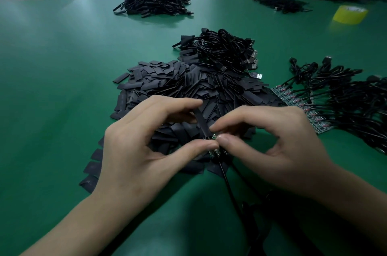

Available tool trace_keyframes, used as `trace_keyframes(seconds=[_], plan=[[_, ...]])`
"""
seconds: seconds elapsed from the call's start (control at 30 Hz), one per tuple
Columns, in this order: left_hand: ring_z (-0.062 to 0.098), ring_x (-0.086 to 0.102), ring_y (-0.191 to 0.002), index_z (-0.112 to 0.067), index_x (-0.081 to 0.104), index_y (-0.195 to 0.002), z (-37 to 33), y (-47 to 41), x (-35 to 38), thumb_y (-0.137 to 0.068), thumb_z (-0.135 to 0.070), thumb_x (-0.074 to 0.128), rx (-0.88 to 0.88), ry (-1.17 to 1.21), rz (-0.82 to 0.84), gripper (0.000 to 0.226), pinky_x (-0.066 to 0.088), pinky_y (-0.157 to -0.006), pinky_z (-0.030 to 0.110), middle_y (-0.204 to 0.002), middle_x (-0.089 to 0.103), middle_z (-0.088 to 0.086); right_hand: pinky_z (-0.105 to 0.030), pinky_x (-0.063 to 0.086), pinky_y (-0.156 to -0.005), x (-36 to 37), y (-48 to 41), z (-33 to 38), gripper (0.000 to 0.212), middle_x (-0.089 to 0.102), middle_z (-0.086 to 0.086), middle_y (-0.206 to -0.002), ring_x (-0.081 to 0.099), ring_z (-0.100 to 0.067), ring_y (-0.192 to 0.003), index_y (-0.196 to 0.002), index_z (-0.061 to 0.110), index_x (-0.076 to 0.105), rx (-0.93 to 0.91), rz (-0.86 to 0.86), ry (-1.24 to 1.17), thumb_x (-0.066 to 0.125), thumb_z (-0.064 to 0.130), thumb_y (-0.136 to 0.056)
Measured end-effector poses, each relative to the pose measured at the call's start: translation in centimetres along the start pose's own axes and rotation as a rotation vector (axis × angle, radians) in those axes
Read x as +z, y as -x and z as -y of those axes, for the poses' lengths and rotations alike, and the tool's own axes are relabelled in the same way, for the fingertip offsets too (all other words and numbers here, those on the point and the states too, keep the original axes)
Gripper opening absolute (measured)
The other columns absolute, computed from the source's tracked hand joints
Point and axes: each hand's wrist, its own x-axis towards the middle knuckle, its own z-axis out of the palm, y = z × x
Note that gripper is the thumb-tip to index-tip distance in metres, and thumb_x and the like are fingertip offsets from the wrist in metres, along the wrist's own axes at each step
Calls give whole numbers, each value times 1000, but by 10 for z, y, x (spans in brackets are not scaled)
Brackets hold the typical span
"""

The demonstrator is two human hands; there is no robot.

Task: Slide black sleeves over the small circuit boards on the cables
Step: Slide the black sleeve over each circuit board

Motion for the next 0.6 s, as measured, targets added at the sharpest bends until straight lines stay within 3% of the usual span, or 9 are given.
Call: trace_keyframes(seconds=[0.1, 0.27, 0.4, 0.5, 0.6], plan=[[10, 69, -94, -13, 71, -112, -2, 0, 0, -78, -38, 82, 11, 0, -13, 44, 52, -86, 22, -101, 70, -4, -16, 52, -68, 0, 0, 1, 6, 72, 8, -76, 69, -7, -71, -93, 15, 76, 45, 71, -60, 71, 13, -89], [10, 69, -95, -16, 69, -112, -1, 0, -1, -79, -37, 83, 2, 22, -37, 41, 54, -86, 26, -103, 69, -6, -35, 50, -57, 2, 2, 3, 7, 65, 0, -64, 60, -18, -59, -89, 19, 76, 128, 120, -134, 69, 18, -92], [-1, 66, -100, -26, 63, -118, -2, -3, 1, -79, -38, 80, 9, 57, -29, 44, 54, -93, 29, -108, 67, -16, -36, 47, -53, 4, 2, 6, 8, 61, -1, -61, 54, -19, -54, -88, 21, 76, 155, 89, -153, 70, 17, -92], [3, 67, -106, -26, 65, -118, 1, -3, 0, -79, -36, 80, -6, 115, -26, 43, 55, -95, 34, -114, 67, -14, -33, 45, -51, 6, 2, 12, 8, 58, 0, -58, 51, -16, -51, -86, 21, 75, 181, 36, -156, 69, 19, -90], [22, 66, -113, -20, 63, -124, 3, -2, 1, -81, -36, 83, 20, 122, -51, 50, 54, -95, 43, -118, 68, -5, -33, 42, -47, 8, 4, 15, 10, 58, -4, -56, 50, -19, -49, -83, 21, 75, 251, 16, -256, 69, 22, -91]])
